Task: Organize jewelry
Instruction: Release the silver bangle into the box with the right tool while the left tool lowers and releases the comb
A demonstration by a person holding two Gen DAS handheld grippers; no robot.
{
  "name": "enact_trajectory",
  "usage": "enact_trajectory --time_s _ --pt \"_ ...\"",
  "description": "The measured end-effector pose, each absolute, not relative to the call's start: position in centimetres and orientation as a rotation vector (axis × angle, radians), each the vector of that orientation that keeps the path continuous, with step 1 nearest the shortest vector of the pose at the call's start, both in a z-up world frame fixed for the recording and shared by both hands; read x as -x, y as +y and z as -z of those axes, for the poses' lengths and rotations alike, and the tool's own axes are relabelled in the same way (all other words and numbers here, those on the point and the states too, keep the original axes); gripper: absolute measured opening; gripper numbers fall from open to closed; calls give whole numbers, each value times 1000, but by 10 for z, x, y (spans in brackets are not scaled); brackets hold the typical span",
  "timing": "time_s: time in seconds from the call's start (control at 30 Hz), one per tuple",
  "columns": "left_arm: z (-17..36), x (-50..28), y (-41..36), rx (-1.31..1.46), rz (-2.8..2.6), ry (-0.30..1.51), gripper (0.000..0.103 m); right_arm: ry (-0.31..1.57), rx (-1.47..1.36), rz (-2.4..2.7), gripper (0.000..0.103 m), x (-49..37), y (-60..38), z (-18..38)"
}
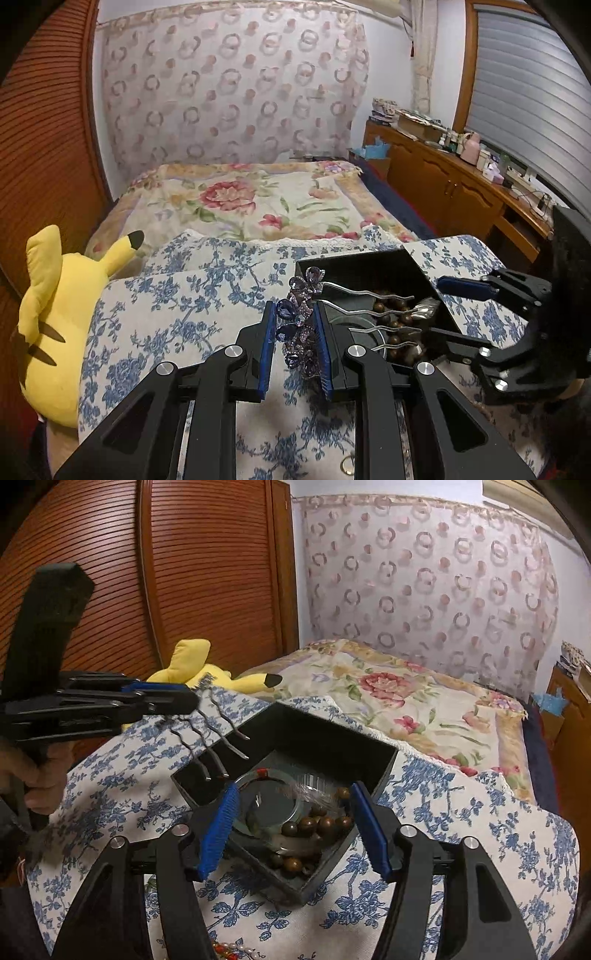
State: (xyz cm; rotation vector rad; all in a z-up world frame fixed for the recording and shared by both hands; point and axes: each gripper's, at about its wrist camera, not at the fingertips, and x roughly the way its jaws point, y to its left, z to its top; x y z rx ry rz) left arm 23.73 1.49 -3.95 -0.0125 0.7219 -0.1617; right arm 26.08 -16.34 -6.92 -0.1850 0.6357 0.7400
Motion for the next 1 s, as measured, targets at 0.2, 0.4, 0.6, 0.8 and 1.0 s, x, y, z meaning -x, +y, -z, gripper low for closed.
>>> enact_trajectory --time_s 0.2,0.4,0.6,0.8,1.0 --pt "42 -251 4 0 169 734 19 634 147 -710 67 -265 -181 64" --pt "47 -263 -9 -16 188 752 19 659 99 -632 67 -281 -203 69" --pt "50 -272 -21 -29 207 759 19 676 79 -599 67 -289 -213 74" --pt "54 -275 -26 -46 216 766 20 678 80 -597 67 -289 -213 75" --pt "53 -273 -28 -48 211 754 20 678 81 -598 67 -289 -212 75"
